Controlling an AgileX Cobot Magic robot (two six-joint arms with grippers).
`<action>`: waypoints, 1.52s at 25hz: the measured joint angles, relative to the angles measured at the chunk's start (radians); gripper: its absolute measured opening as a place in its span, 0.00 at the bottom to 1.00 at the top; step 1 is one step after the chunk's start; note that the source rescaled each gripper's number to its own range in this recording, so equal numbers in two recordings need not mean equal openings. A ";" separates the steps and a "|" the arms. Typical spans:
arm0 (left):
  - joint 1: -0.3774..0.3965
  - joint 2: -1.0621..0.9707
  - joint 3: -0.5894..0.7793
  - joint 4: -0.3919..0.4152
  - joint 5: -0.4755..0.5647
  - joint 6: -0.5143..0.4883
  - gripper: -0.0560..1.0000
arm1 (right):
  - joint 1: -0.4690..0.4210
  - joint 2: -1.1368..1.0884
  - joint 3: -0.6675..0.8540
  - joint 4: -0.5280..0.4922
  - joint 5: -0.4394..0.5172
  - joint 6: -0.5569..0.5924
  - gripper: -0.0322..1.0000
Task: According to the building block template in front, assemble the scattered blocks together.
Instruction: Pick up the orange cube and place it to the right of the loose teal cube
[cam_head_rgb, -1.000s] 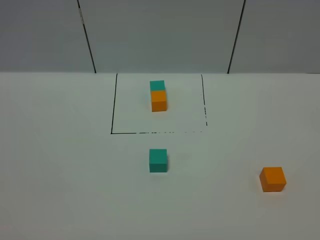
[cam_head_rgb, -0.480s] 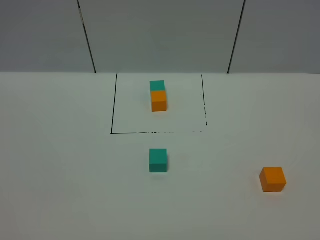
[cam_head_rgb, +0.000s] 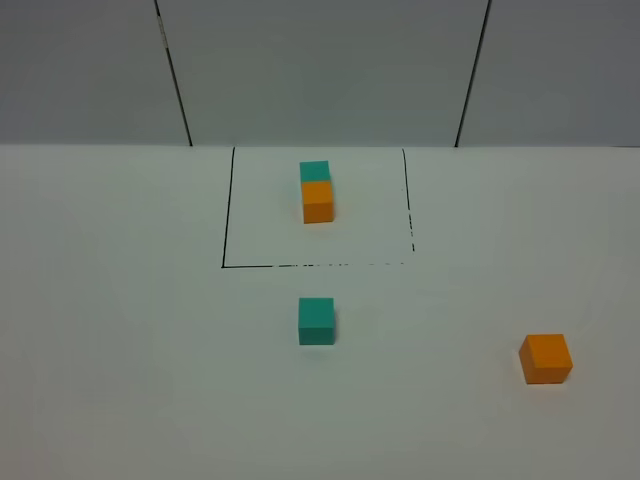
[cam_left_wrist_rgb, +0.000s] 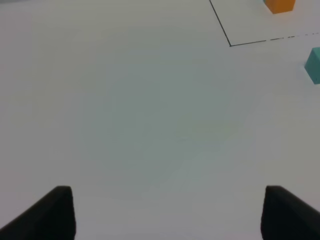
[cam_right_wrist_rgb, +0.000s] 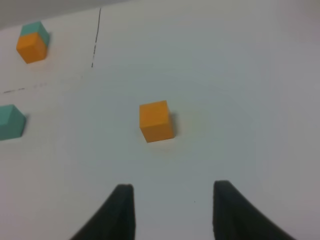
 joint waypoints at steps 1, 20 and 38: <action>0.000 0.000 0.005 0.000 0.001 0.000 0.67 | 0.000 0.000 0.000 0.000 0.000 0.000 0.03; 0.000 0.000 0.015 0.001 0.019 -0.001 0.66 | 0.000 0.000 0.000 0.000 0.000 0.000 0.03; 0.000 0.000 0.015 0.001 0.020 -0.001 0.66 | 0.000 0.000 0.000 0.000 0.000 0.000 0.03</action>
